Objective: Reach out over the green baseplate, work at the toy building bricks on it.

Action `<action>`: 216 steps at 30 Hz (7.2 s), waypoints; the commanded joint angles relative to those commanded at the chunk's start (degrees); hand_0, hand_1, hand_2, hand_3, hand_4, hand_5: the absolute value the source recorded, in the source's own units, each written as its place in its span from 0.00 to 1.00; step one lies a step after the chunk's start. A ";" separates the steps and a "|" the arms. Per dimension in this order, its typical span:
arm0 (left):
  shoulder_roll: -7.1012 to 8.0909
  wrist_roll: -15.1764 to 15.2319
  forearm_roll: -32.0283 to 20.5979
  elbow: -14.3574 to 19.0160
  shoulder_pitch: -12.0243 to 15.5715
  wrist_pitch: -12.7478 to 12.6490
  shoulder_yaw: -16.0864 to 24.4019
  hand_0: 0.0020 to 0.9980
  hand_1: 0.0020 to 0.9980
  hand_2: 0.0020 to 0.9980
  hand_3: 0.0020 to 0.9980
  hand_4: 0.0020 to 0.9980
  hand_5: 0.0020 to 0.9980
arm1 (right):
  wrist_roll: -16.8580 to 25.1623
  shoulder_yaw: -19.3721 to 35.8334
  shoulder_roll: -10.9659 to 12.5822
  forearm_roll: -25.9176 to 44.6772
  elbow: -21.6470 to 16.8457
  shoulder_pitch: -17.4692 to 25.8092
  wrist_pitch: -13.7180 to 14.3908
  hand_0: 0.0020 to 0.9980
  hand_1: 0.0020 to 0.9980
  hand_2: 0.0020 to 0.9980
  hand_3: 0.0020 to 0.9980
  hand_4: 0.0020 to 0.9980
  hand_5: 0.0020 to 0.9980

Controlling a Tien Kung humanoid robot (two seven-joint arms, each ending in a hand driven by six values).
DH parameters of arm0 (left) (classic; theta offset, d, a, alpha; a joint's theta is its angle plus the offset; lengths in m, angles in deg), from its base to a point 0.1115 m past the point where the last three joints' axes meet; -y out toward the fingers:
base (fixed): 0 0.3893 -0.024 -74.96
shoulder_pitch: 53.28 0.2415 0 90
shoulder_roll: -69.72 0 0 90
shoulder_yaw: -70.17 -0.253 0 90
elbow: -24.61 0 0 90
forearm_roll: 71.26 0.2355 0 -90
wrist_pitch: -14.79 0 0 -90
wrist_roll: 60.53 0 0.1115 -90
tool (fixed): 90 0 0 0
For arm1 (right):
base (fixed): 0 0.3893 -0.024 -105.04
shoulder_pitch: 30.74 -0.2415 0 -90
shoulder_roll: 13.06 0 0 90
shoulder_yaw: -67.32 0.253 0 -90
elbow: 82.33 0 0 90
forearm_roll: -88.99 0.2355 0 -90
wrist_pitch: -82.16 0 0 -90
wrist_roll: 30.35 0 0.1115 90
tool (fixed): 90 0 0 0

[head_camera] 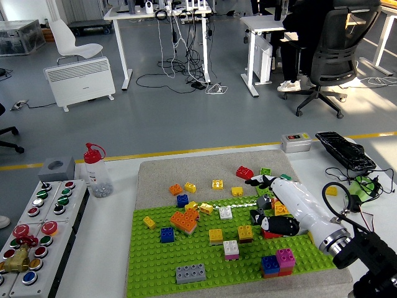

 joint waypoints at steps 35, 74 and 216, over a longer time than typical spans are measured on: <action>-0.01 -0.16 -0.05 0.00 0.54 -0.01 0.08 0.69 0.70 0.69 0.62 0.36 1.00 | -13.57 -19.19 -7.66 -8.72 11.12 -15.61 -15.38 0.52 0.65 0.70 0.72 0.71 0.18; 0.07 -0.26 -0.22 0.00 0.38 0.01 0.02 0.68 0.70 0.69 0.62 0.35 1.00 | -12.28 -20.68 -9.23 -11.08 18.07 -15.49 -14.86 0.16 0.36 0.67 0.71 0.73 0.17; 0.09 -0.28 1.39 0.00 0.68 -0.01 0.30 0.69 0.70 0.68 0.62 0.35 1.00 | -10.69 -9.62 8.01 -8.46 -4.18 -0.91 -12.40 0.13 0.32 0.55 0.53 0.50 0.09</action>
